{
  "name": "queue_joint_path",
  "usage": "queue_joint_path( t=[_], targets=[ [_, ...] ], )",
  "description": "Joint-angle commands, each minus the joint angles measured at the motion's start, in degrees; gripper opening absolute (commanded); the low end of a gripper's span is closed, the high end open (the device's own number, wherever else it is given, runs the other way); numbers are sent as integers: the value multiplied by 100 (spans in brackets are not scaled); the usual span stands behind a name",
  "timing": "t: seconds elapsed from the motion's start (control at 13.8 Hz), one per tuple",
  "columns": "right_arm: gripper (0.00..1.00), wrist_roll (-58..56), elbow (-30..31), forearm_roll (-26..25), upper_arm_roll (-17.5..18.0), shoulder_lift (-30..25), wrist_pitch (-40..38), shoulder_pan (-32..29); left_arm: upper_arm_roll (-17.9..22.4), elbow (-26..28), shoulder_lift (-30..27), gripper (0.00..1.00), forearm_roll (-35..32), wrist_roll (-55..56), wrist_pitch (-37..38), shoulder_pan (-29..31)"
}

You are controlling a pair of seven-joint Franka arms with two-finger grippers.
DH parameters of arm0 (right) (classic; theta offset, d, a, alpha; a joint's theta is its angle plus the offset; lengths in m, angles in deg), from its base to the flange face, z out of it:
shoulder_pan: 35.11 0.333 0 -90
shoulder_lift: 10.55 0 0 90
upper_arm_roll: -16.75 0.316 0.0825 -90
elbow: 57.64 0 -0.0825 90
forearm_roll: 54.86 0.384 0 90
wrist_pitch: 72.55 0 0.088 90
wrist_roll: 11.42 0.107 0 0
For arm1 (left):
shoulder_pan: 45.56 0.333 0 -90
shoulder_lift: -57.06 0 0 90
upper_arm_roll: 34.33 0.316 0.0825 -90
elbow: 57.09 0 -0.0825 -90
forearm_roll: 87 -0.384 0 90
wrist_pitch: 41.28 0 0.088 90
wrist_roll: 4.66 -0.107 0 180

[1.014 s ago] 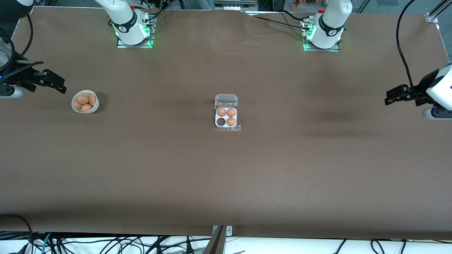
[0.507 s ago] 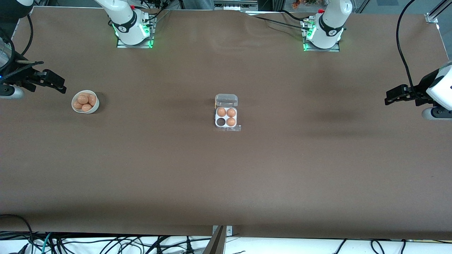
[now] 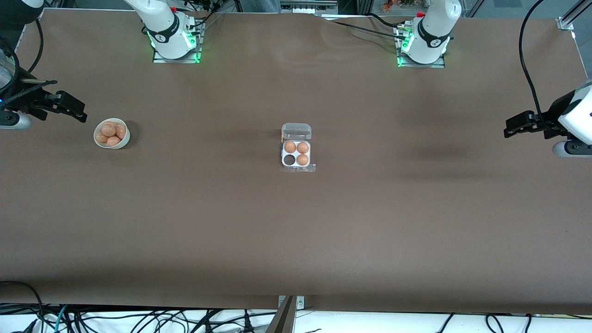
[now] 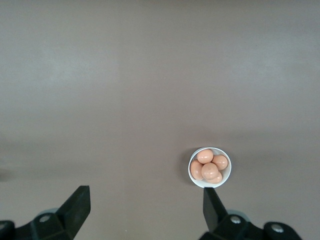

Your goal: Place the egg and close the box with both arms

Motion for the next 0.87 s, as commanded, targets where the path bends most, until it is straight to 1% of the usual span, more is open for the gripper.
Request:
queue_joint_path(
  t=[0.0,0.14,0.29,0.58,0.65,0.8],
  targets=[
    [100,-72,30,7,29,-27,-67,-47,-17,-108,7,100,-99,-68,103,12],
    [100,-72,48,-63,55,-9,-128,40,-17,-108,7,100,-99,-76,112,12],
    [100,-72,39,-124,46,131,-294,85,-17,-108,7,100,-99,-68,112,12],
    [100,33,74,-212,2,639,-488,32,-17,-108,7,100,-99,-68,103,12],
    [100,42,127,-334,2,815,-471,32,-17,-108,7,100,-99,-68,112,4],
    [100,59,380,-747,2,1088,-349,41,-26,-108,7,100,-99,-59,112,4]
  ],
)
